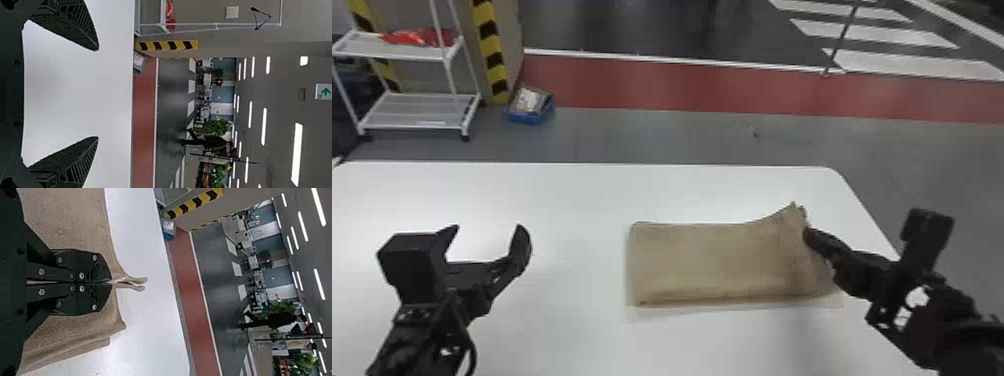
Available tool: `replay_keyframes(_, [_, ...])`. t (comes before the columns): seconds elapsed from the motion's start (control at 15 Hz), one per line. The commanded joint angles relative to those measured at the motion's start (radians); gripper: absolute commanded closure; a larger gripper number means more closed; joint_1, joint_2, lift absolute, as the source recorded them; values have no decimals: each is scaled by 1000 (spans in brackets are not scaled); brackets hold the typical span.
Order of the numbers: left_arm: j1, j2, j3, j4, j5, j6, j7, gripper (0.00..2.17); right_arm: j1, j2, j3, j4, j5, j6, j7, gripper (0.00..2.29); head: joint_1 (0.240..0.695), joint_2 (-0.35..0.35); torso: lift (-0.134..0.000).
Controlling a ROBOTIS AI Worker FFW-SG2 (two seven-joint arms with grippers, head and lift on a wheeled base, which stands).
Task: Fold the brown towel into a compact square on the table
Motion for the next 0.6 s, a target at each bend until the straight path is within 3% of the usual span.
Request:
replay_keyframes(0.0, [0,-1,-4,3,-5,1,0,76,25,-2,-86,-110,-46,83,0,1301,695,-167,-125])
replay_keyframes(0.13, [0,0,-7,-1,-7,4,0,80,30,-11,-142,-130,-65,132,0,1301,695,-188,-125])
replay_keyframes(0.53, [10,3,-13,-4,-10,4,0,80,-47,-19,-67,64,43,80,23,1301,695,-230,-125])
